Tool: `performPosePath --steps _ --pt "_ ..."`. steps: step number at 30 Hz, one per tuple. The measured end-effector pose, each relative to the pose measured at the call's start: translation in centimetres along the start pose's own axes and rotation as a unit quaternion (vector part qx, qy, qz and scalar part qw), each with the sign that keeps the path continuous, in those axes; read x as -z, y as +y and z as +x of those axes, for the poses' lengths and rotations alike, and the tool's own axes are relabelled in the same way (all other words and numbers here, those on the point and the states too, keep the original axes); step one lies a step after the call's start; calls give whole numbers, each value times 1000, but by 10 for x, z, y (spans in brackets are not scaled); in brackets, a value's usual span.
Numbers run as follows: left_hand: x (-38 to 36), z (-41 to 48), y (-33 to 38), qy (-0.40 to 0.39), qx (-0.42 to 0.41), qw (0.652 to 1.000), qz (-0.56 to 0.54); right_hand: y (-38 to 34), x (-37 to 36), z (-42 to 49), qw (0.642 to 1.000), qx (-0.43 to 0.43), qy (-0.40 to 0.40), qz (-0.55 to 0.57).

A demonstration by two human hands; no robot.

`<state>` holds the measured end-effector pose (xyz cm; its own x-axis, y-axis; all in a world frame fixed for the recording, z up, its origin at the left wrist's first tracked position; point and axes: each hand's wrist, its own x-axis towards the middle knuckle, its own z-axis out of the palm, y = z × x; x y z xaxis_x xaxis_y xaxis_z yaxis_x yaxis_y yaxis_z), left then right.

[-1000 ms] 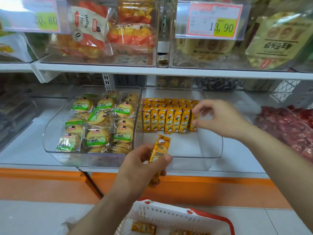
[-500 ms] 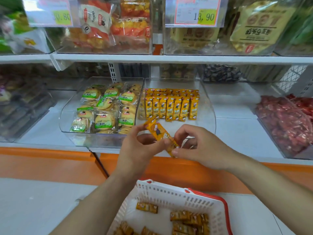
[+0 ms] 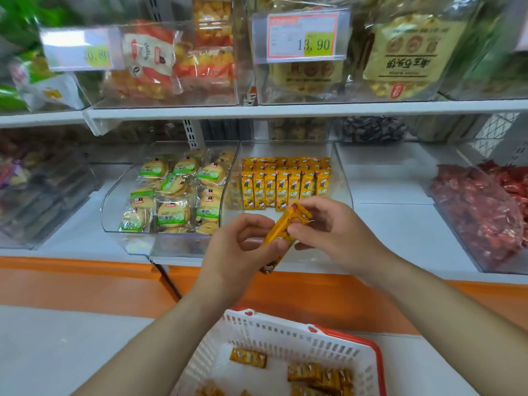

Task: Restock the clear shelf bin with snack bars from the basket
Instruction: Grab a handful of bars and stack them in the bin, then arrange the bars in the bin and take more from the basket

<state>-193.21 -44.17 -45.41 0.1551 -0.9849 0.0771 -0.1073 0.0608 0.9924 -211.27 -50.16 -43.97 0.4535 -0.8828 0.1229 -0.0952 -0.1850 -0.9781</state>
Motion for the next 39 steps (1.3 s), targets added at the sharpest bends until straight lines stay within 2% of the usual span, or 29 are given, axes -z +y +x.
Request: performPosePath --steps 2,4,8,10,13,15,17,23,32,35,39 --pt "-4 8 7 -27 -10 1000 9 0 12 2 1000 18 7 -11" --pt "-9 23 13 -53 -25 998 33 -1 29 5 998 39 50 -21" --pt "-17 77 5 -39 -47 978 198 12 69 18 981 61 181 -36" --pt "-23 109 -9 -34 -56 948 311 24 86 29 967 68 239 -56" --pt "-36 157 -32 -45 -128 866 481 37 102 54 949 86 284 -105" --pt "-47 184 -44 -37 -169 826 537 42 110 76 942 88 291 -143" --pt "-58 206 -52 -25 -193 805 561 47 118 100 938 89 291 -164" --pt "-57 238 -73 4 -198 806 558 63 125 151 930 111 275 -219" --pt "-52 240 -83 29 -189 849 493 69 121 176 932 77 233 -266" --pt "-53 240 -84 33 -189 850 491 65 124 180 917 72 212 -330" --pt "-55 238 -84 36 -195 845 496 54 129 182 879 65 161 -443"
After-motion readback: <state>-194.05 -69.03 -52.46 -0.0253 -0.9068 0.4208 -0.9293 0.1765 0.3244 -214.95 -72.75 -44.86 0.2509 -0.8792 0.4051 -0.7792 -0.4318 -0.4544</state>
